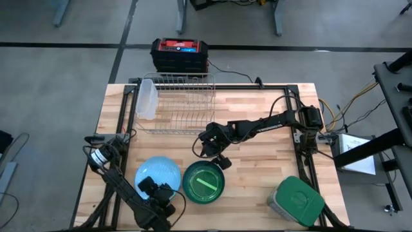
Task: Sort dishes
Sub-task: Put the light blue patterned plate into the dish rack
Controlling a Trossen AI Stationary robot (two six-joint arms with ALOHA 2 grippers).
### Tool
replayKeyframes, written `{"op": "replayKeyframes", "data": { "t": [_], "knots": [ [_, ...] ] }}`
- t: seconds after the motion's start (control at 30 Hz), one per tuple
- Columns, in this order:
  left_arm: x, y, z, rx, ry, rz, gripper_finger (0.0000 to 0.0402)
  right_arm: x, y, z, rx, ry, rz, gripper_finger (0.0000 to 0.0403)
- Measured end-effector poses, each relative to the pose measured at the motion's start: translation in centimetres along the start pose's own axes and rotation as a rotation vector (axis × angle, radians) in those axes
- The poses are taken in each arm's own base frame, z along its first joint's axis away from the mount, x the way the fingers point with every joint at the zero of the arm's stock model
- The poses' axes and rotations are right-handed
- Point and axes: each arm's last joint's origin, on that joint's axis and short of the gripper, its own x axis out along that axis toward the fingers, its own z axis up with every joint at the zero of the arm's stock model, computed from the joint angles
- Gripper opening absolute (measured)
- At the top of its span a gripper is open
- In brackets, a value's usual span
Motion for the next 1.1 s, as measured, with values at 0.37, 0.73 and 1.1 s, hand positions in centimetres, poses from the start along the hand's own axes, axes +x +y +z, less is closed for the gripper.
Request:
{"op": "replayKeyframes", "data": {
  "t": [0.37,0.73,1.1],
  "knots": [
    [-3.2,-2.2,1.0,-0.048,0.015,-0.197,0.0162,0.0,0.0,0.0,-0.004,-0.003,-0.001,0.0220],
    [-3.7,-1.4,1.1,-0.017,0.074,-0.122,0.0162,0.0,0.0,-0.1,-0.002,0.000,0.001,0.0222],
    [-9.3,-3.3,3.5,-0.170,-0.048,-0.389,0.0164,0.1,0.0,-0.1,-0.002,0.000,0.001,0.0232]
  ]
}}
